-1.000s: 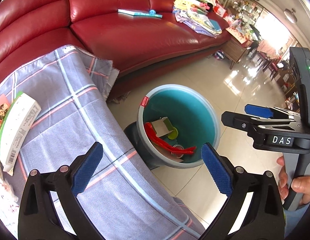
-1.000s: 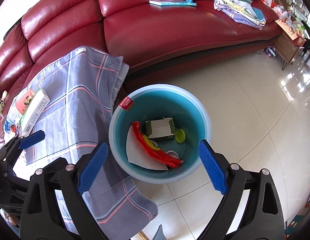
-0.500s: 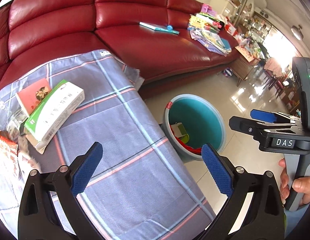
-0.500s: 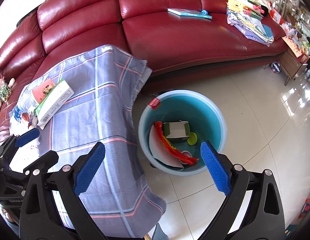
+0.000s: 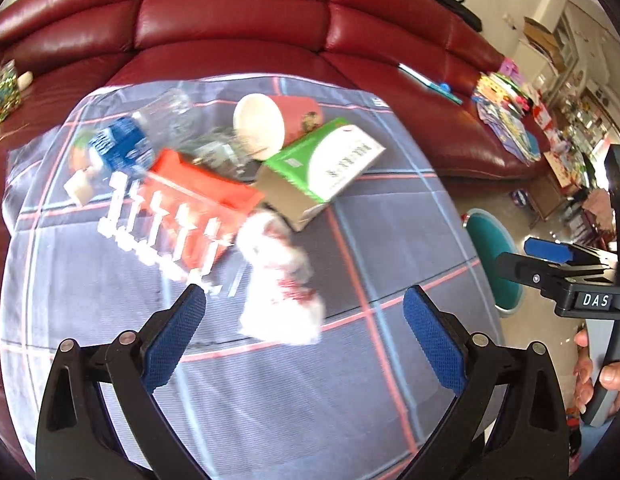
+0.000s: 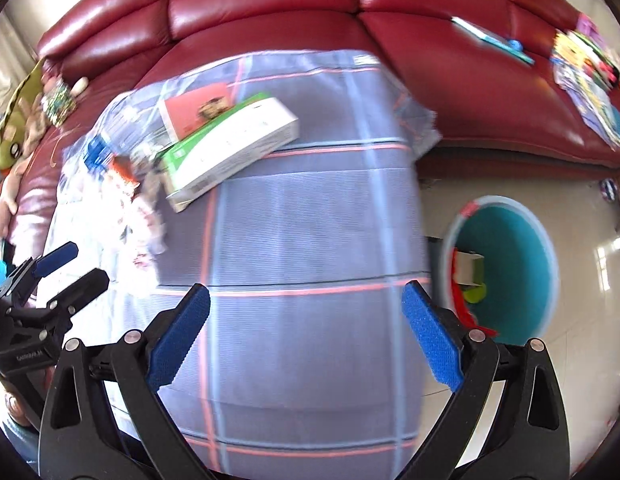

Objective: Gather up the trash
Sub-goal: 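Move both open tools back over the cluttered cloth, then grasp the clear plastic tray with the left tool while the right tool grasps the white bag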

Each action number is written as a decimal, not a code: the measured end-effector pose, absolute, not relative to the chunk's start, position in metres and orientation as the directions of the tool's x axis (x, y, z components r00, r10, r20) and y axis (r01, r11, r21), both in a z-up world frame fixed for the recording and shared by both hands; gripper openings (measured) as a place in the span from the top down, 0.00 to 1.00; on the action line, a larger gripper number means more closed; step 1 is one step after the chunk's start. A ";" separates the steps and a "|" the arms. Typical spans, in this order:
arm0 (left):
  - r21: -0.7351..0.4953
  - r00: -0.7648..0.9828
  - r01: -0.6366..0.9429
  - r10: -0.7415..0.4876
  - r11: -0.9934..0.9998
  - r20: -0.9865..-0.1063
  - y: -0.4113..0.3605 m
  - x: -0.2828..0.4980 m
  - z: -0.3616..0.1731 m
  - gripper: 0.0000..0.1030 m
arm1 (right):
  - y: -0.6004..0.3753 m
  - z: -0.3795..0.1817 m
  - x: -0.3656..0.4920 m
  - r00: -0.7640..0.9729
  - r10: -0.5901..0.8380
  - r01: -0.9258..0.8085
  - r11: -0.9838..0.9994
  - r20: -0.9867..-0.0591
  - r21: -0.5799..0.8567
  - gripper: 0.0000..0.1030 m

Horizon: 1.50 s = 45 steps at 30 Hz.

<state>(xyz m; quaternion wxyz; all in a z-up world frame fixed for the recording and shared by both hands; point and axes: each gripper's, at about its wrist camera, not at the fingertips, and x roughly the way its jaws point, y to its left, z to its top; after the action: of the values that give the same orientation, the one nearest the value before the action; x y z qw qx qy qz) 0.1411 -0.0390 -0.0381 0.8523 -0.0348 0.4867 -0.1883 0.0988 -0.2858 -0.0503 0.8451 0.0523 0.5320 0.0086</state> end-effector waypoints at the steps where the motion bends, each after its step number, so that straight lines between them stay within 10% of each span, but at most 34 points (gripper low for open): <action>1: -0.245 0.458 0.262 -0.344 0.933 -0.820 -0.025 0.144 -0.041 0.04 | -0.272 -0.055 0.105 0.423 0.084 0.018 0.995 -0.902 0.101 0.10; 16: -0.273 0.451 0.067 -0.273 0.960 -0.850 0.082 0.164 -0.073 0.04 | -0.146 -0.109 0.165 0.316 0.132 -0.167 0.982 -0.940 0.082 0.12; 21: -0.289 0.442 0.051 -0.281 0.956 -0.852 0.084 0.170 -0.077 0.04 | -0.139 -0.118 0.170 0.304 0.139 -0.200 0.977 -0.942 0.080 0.29; 24: -0.299 0.442 0.051 -0.290 0.953 -0.849 0.079 0.174 -0.075 0.04 | -0.138 -0.121 0.168 0.287 0.167 -0.223 0.969 -0.943 0.104 0.69; 27: -0.308 0.441 0.055 -0.300 0.950 -0.846 0.068 0.176 -0.072 0.04 | -0.138 -0.115 0.161 0.294 0.165 -0.240 0.966 -0.941 0.094 0.82; 45: -0.283 0.454 -0.149 -0.189 0.947 -0.871 0.002 0.223 -0.074 0.04 | -0.226 -0.095 0.127 0.340 0.196 -0.169 0.975 -0.920 0.145 0.86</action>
<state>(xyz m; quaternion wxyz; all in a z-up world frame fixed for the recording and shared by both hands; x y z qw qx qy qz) 0.2226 0.0022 -0.0735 0.8372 -0.1618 0.5222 -0.0118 0.1270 -0.2260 -0.0952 0.8184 0.0119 0.5636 0.1115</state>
